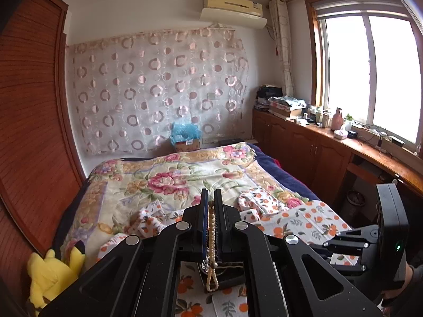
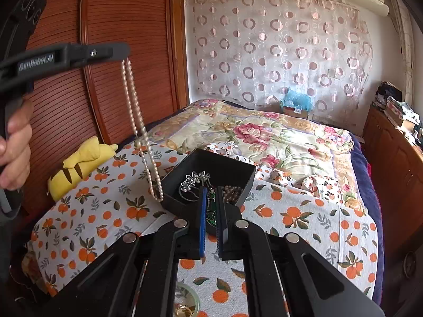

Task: Organize jewelry
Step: 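Lift both held pieces and carry them toward the black box, then lower the pearl necklace with the left tool while the right tool lowers the bracelet into the box, then move both open tools back to the jade bangle and red cord bracelet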

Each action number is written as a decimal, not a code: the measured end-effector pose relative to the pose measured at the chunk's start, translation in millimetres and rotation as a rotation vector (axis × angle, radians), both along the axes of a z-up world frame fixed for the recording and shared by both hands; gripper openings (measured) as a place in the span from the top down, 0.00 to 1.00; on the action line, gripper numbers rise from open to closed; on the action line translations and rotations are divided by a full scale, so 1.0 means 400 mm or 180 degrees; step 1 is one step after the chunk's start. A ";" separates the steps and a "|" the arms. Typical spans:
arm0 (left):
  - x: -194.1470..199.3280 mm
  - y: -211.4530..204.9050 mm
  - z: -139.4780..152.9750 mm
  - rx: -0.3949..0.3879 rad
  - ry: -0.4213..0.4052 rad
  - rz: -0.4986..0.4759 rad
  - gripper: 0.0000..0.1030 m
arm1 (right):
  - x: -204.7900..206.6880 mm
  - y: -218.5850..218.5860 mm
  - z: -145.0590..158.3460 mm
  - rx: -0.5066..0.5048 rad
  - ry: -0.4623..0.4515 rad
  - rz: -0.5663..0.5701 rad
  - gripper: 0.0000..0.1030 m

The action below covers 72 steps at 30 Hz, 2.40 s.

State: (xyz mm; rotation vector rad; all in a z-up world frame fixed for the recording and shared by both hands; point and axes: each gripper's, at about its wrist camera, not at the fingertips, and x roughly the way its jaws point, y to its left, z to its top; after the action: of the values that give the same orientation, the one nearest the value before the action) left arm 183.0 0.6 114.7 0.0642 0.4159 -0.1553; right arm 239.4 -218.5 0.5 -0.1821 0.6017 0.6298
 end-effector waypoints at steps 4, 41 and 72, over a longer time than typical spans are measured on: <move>0.017 -0.004 0.015 -0.0040 -0.0020 0.0030 0.96 | 0.020 0.013 0.005 -0.0052 -0.0017 0.0006 0.93; 0.108 0.022 -0.319 -0.0188 0.0716 0.0082 0.96 | 0.195 0.110 -0.060 0.0031 0.0328 -0.0153 0.93; -0.059 0.013 -0.375 -0.0109 0.0795 -0.0191 0.87 | -0.009 0.001 -0.136 -0.0128 0.0238 -0.0078 0.76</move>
State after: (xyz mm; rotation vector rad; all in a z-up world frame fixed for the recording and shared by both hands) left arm 159.3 6.0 -35.4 0.0234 0.6606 -0.2309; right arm 235.9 -218.2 -53.9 -0.1891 0.6879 0.6031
